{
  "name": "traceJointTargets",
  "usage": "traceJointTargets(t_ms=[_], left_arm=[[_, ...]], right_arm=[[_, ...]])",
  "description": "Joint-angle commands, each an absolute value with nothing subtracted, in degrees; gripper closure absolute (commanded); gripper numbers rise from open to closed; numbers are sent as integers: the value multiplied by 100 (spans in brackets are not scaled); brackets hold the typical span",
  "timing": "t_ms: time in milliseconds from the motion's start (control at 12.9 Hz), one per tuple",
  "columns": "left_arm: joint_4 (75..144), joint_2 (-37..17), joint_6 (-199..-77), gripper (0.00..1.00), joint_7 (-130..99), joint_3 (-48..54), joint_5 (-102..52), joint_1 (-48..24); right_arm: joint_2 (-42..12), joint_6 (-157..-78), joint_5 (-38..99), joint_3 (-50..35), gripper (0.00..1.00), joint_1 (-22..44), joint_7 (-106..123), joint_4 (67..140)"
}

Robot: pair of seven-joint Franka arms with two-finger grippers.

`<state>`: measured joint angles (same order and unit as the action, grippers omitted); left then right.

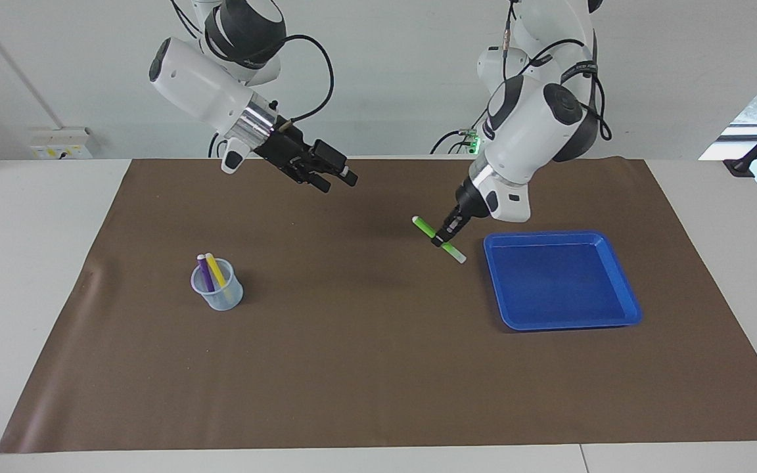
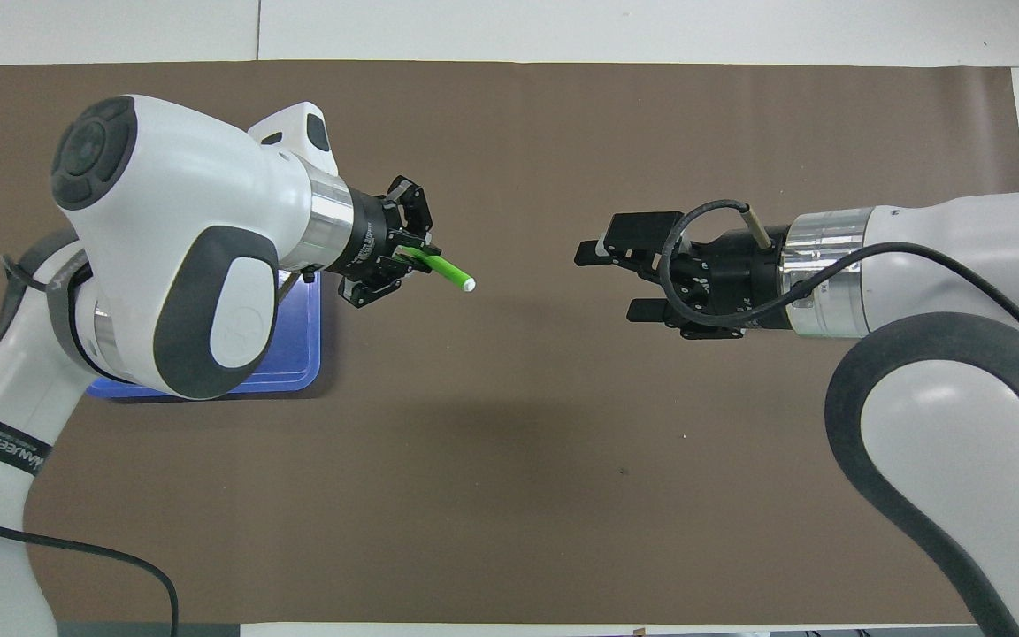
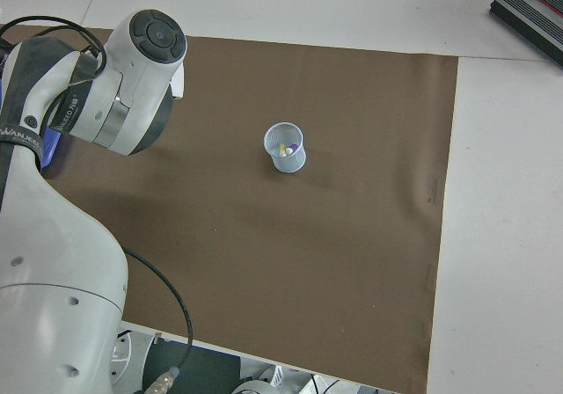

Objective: Transfer and insert pens with both arms
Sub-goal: 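Lift the green pen with the left gripper toward the right gripper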

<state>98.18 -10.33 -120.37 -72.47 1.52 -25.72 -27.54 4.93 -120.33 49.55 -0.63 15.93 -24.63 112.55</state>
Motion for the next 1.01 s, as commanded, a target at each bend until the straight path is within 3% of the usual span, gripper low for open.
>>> traceJointTargets(t_ms=[0,155,309,541,928], left_arm=[[9721,-1125,-12348,100,-7987,62,-2900,-3171],[9712,-1108,-12401,100,-8129,62,-2935,-3453],[9686,-1081,-12428,100,-8401,114,-3023,-3515],[9615,-1090,-12770,100,-8929,149,-3032,-3612],[9677,-1090,-13279,100,-9377,141,-3032,-3910]], right_arm=[[633,-12111,5098,-70,0,1582,-2487,11426],[668,-12164,5098,-70,0,1573,-2400,11539],[738,-12190,5167,-70,14,1538,-1980,11724],[1089,-12717,6175,-44,18,1486,-610,12479],[1116,-12665,6258,-44,32,1397,-519,12507]])
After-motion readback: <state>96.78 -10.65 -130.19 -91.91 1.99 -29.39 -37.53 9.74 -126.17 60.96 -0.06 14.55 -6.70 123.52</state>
